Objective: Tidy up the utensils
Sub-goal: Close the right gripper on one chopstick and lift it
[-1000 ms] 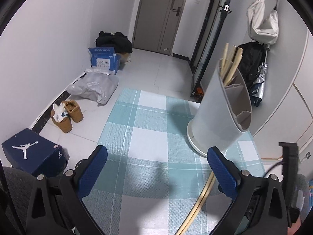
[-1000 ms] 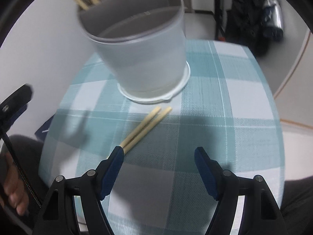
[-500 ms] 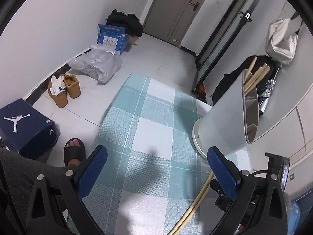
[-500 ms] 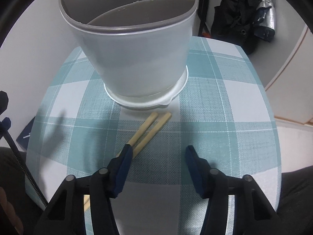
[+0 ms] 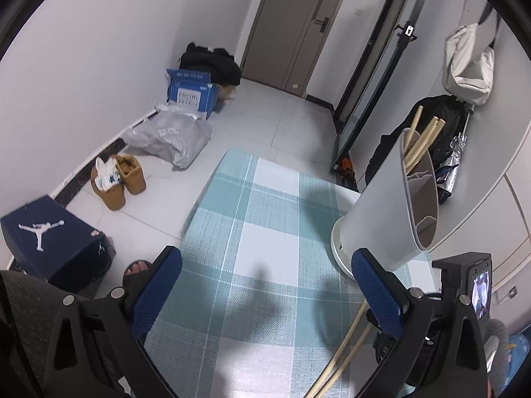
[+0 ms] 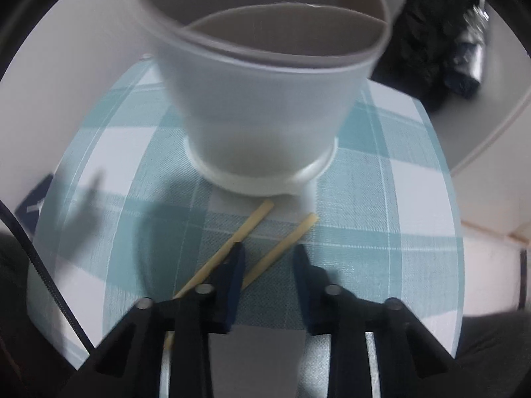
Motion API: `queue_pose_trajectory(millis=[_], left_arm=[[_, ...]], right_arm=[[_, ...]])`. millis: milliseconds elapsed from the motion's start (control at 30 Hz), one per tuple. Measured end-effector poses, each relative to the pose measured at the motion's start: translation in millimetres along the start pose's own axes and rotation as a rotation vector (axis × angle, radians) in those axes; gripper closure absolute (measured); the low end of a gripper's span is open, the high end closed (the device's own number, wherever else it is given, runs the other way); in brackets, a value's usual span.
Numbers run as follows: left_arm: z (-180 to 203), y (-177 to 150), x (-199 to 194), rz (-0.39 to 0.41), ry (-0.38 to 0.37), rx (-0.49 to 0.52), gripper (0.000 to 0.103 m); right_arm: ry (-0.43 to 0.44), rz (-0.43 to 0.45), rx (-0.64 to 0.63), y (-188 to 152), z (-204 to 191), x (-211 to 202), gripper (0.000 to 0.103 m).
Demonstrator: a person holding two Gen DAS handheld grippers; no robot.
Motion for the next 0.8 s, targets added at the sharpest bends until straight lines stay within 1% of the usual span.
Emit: queue_pose_trajectory(millis=[67,167,267,367,433,533,600,800], left_arm=[[1,1,-1,0.006,0.0,0.013,0.003],[-1,0,3,-0.006,-0.002,0.008,0.003],[-3,-1,5,-0.018,-0.004,-0.004,0.003],[-2,-2,5,-0.02,-0.003,-0.001,0.003],[0,-3,6,-0.023,-0.001,0.006,0.003],[3,-6,6,-0.016,-0.008,0.018,0.003],[5,-9,9,-0.021,-0.005,0.042,0.003],[16,-25,18,-0.071,0.005,0.124,0.003]], right_arm=[[0.011,-0.001,-0.02,-4,-2,-3,0.092],[0.05,-0.015,-0.011,-9,3,-5,0.095],[0.087,-0.032,-0.03,-13,8,-8,0.097],[0.144,-0.059,-0.07,-23,9,-15,0.098],[0.151,-0.072,-0.118,-29,9,-19,0.098],[0.199,-0.087,-0.147,-36,10,-24,0.098],[0.205,-0.077,-0.159,-36,11,-25,0.095],[0.224,-0.032,-0.152,-26,7,-19,0.093]])
Point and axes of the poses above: each gripper's, at about its wrist camera, not at the fingertips, and x roughly the way its jaws point, z to its right, y to its top, the point moved 6 cm from there along x, roughly the way its jaws point, and after that the axes turned 7 degrees about z, right-handed, at the moved point
